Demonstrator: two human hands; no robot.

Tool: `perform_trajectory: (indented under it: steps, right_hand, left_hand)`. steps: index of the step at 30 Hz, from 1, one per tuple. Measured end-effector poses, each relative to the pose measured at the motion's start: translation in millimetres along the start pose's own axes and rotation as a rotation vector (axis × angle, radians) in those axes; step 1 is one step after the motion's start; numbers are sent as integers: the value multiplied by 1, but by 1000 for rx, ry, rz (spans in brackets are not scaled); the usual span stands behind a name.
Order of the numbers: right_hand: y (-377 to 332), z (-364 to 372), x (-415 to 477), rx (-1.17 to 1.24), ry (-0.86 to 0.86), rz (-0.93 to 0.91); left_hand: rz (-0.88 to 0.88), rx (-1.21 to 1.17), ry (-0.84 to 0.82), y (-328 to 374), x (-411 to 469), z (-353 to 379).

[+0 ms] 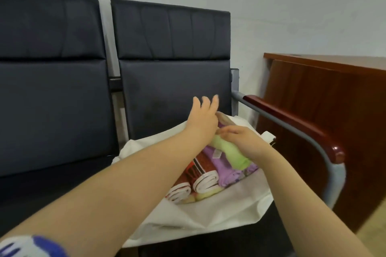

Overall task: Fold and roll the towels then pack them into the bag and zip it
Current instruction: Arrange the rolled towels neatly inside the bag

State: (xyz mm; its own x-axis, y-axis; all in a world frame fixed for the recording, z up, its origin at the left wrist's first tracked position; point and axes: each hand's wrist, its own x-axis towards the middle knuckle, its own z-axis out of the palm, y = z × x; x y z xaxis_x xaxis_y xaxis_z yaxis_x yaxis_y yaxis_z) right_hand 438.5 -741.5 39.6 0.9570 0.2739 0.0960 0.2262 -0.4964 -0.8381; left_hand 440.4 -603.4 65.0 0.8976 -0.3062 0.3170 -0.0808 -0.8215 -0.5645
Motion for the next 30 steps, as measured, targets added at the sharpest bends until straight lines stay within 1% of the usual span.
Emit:
perform_trajectory:
  steps: [2, 3, 5, 7, 9, 10, 13, 15, 18, 20, 21, 22, 23, 26, 28, 30]
  right_hand:
    - [3, 2, 22, -69, 32, -69]
    - [7, 1, 33, -138, 48, -103]
    - [19, -6, 56, -394, 77, -150]
    - [26, -18, 70, -667, 63, -162]
    - [29, -34, 74, -825, 18, -114]
    - [31, -39, 74, -892, -16, -61]
    - [30, -33, 71, -1136, -90, 70]
    - [29, -25, 75, -1170, -126, 145]
    - [24, -25, 82, -1135, -146, 251]
    - [30, -22, 79, -1173, -119, 290]
    - [37, -22, 77, -1212, -139, 326]
    - [44, -21, 75, -1191, -158, 328]
    - [48, -22, 75, -1184, -134, 290]
    - [49, -26, 74, -1167, -96, 286]
    - [49, -28, 72, -1111, -56, 278]
    - [51, -26, 70, -1122, -87, 299]
  left_hand:
    - [4, -90, -9, -3, 12, -5]
    - [8, -140, 15, -3, 16, -7]
    - [5, -192, 76, -3, 22, -11]
    - [4, -208, 94, -2, 25, -14]
    - [28, -193, 88, -3, 26, -15]
    - [44, -179, 92, -3, 26, -15]
    - [66, -180, 106, -1, 26, -15]
    - [63, -204, 97, 1, 24, -16]
    - [78, -206, 96, 3, 22, -16]
    - [90, -204, 87, 4, 21, -16]
    - [93, -202, 80, 4, 21, -16]
    - [99, -194, 76, 4, 21, -16]
    - [106, -183, 78, 4, 20, -16]
    - [139, -175, 89, 9, 19, -14]
    - [137, -191, 79, 12, 18, -13]
    - [118, -212, 70, 11, 18, -11]
